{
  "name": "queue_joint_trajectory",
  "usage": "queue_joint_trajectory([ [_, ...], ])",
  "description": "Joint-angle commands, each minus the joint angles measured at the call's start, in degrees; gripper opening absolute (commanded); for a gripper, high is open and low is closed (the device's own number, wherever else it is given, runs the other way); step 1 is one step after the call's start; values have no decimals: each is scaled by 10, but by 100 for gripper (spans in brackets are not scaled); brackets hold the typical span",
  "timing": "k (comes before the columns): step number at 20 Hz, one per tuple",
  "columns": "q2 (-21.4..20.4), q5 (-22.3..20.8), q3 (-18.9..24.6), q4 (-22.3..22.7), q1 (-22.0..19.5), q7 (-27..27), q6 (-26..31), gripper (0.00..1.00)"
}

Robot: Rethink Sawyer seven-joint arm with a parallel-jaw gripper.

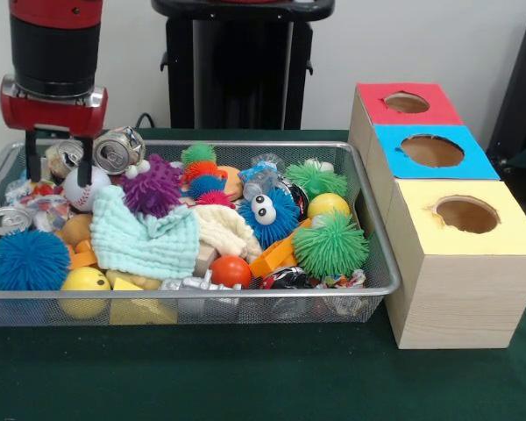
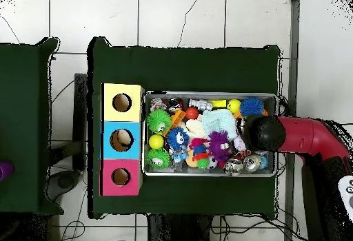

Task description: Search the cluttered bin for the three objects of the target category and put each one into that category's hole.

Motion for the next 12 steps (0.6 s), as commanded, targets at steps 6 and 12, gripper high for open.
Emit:
queue_joint_trajectory([
  [6, 71, -55, 26, -21, -27, -134, 13, 100],
  [12, 65, -71, 15, -10, -25, -118, 3, 100],
])
